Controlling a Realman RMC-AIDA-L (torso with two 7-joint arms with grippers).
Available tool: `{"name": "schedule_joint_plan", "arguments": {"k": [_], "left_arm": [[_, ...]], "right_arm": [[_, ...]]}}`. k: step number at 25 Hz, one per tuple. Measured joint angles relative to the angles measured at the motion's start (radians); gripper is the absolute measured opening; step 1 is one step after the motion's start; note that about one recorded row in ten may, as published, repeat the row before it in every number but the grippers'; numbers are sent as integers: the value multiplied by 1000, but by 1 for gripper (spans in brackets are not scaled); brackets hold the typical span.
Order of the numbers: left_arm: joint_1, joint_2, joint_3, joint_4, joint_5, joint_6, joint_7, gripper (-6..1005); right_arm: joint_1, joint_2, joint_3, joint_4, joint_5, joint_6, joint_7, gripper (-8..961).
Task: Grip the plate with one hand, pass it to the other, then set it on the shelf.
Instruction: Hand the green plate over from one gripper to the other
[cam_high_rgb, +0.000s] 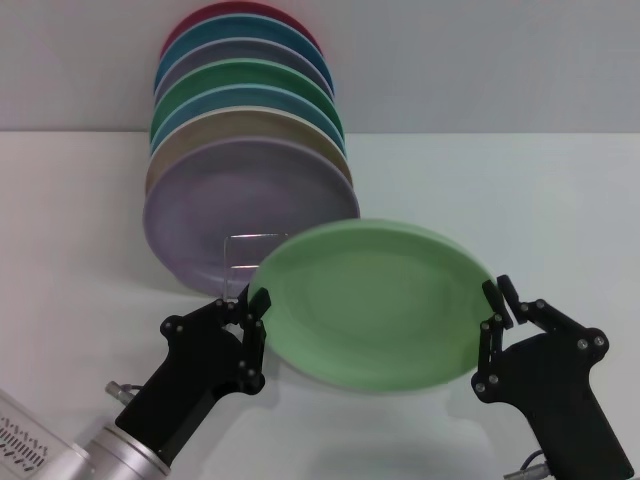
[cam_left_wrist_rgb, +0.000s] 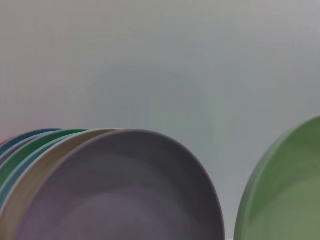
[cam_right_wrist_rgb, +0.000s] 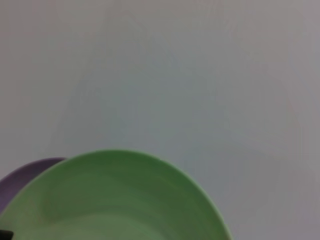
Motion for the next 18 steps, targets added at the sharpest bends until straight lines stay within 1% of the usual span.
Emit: {"name": "schedule_joint_plan", "arguments": {"k": [8,12,17,18], "left_arm": [[11,1,-3,-1,-1,25,43,36],[11,0,-4,-1,0,27,44,36],[14,0,-8,1,-5,40,44,38],[19,1,-14,1,-6,52,44,39]], "right_arm": [[12,-3,-7,-6,-7,-11,8,146],[18,-5,-14,-7,-7,-14,9,224],[25,-7,-37,-16,-25,-76,64,322],[34,-7,-71,-26,-32,-117,84,341]]}}
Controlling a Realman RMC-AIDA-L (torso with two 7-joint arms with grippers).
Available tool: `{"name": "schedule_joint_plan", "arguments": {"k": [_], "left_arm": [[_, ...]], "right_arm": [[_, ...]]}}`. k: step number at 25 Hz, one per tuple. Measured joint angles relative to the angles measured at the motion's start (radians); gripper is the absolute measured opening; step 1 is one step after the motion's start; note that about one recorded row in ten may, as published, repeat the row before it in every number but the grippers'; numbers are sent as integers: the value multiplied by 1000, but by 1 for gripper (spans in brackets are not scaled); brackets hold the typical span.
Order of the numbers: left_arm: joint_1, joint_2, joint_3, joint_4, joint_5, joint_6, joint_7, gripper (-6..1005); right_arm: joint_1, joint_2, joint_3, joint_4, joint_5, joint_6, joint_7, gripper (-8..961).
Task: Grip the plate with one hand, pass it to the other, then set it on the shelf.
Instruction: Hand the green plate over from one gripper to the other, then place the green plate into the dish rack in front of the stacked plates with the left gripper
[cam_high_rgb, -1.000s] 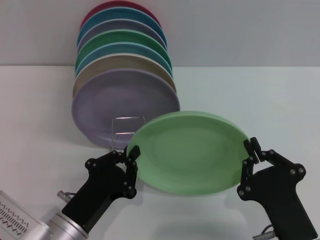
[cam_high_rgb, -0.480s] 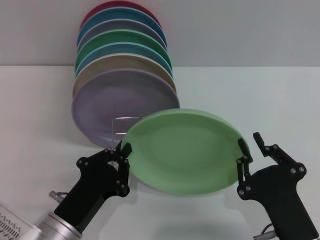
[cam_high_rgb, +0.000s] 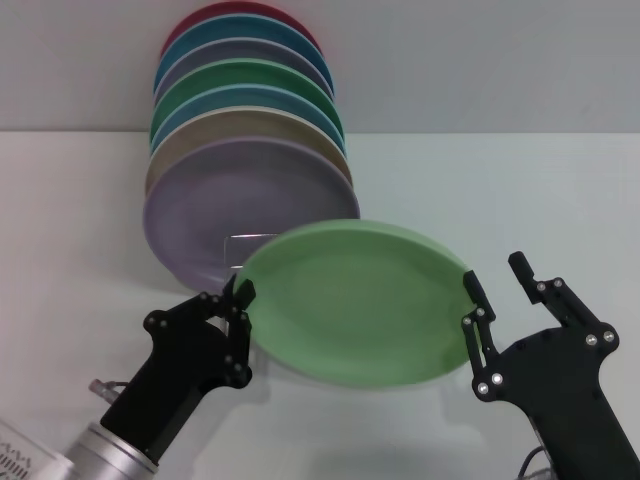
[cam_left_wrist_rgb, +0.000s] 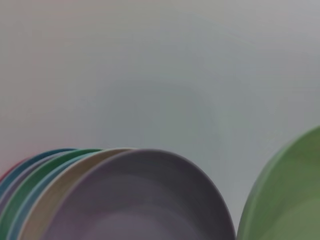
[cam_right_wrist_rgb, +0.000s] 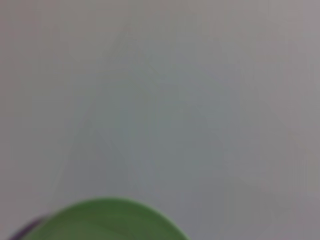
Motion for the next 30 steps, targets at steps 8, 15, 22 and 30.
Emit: {"name": "schedule_joint_plan", "arguments": {"k": [8,15,22,30], "left_arm": [[34,8,-17,-6,2,109,-5,43],[75,14,-132,7,5,230,-33,47],[68,9,-206,12,6,255,-84,50],[23,4,-214,41,2,242,-85,55]], "right_arm": [[30,0,-110,-14,-6,-140,40,339],[59,5,-190,-94,-40,-191,53,339],[55,6,-159,-136,-33,-169,107,338],[50,7,-138,-163,-32,-126,132,338]]}}
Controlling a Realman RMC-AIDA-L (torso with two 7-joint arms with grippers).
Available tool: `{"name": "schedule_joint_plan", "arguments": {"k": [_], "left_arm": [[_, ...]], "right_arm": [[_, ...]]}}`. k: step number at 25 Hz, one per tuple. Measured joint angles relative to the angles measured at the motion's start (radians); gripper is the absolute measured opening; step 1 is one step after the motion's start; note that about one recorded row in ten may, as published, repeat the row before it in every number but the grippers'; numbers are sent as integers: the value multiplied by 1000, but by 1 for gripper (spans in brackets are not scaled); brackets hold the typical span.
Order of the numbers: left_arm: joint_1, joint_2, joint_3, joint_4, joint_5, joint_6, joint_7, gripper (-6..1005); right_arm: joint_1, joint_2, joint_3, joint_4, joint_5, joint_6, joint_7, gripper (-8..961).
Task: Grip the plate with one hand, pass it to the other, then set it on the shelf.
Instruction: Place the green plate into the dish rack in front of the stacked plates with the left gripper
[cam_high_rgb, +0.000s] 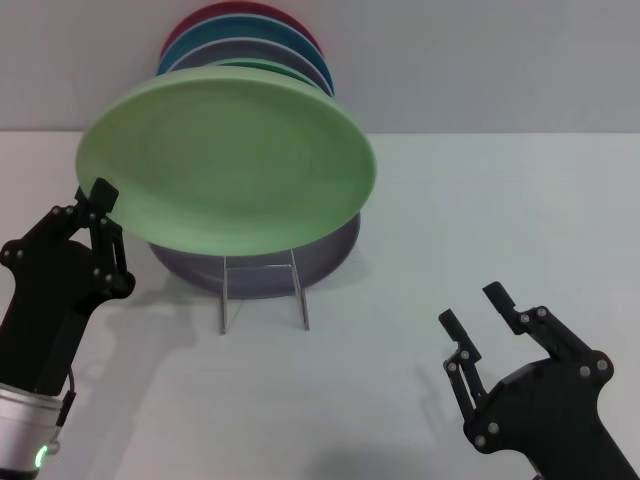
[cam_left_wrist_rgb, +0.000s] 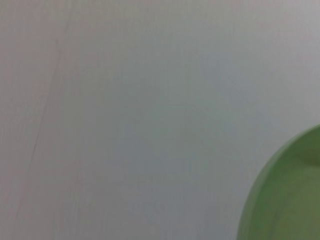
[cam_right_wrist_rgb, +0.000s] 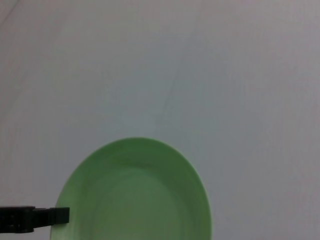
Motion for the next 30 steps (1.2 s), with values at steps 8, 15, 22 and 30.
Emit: {"name": "schedule_joint_plan", "arguments": {"k": [8,15,22,30], "left_arm": [[-17,-2,-27,10,-3,-77,29,59],[-22,-3,-31,26,-4,-102,55,63],[-32,-5,-31,44,-4,-148,70,66],[-36,-7,-23,73,1,-166,72,71]], "right_arm": [[-6,-3,5,-1,1,4,1,338],[-12,-5,9,-11,1,-3,1,339],[-14,-6,19,-16,1,-3,7,339],[-14,-8,36,-17,1,-4,62,338]]}}
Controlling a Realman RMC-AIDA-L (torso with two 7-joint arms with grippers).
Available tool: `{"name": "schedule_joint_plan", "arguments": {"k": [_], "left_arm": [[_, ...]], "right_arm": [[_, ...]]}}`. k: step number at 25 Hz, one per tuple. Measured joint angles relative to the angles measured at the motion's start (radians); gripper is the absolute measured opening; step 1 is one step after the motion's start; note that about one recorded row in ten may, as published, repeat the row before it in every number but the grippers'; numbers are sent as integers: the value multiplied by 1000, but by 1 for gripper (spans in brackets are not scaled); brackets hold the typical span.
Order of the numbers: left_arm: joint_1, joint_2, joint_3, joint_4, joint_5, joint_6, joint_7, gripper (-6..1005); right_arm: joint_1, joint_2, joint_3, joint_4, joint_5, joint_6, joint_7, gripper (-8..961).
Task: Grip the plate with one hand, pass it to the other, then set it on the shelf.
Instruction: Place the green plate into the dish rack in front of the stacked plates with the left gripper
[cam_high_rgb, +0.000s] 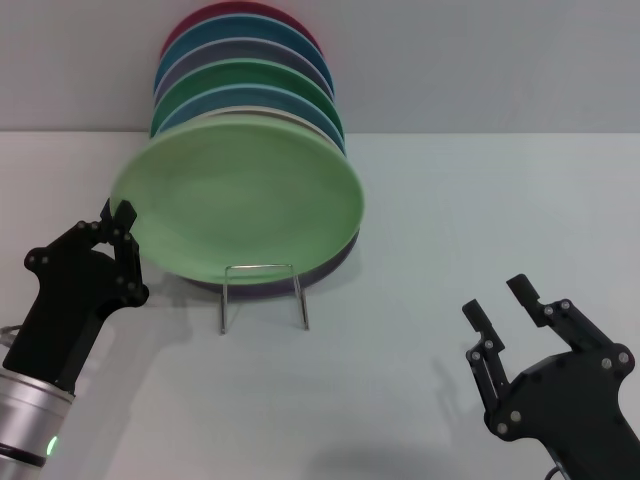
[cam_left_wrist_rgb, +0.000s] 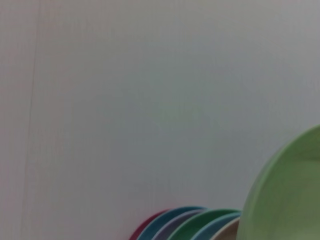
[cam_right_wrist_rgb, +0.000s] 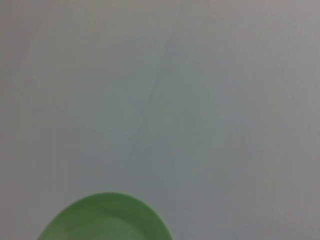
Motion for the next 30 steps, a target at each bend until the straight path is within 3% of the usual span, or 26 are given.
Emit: {"name": "schedule_joint_plan", "arguments": {"k": [30], "left_arm": [[-7,0,57,33,4,-94,77,87]], "right_arm": [[45,-2,42,-50,12,79,175,369]]}}
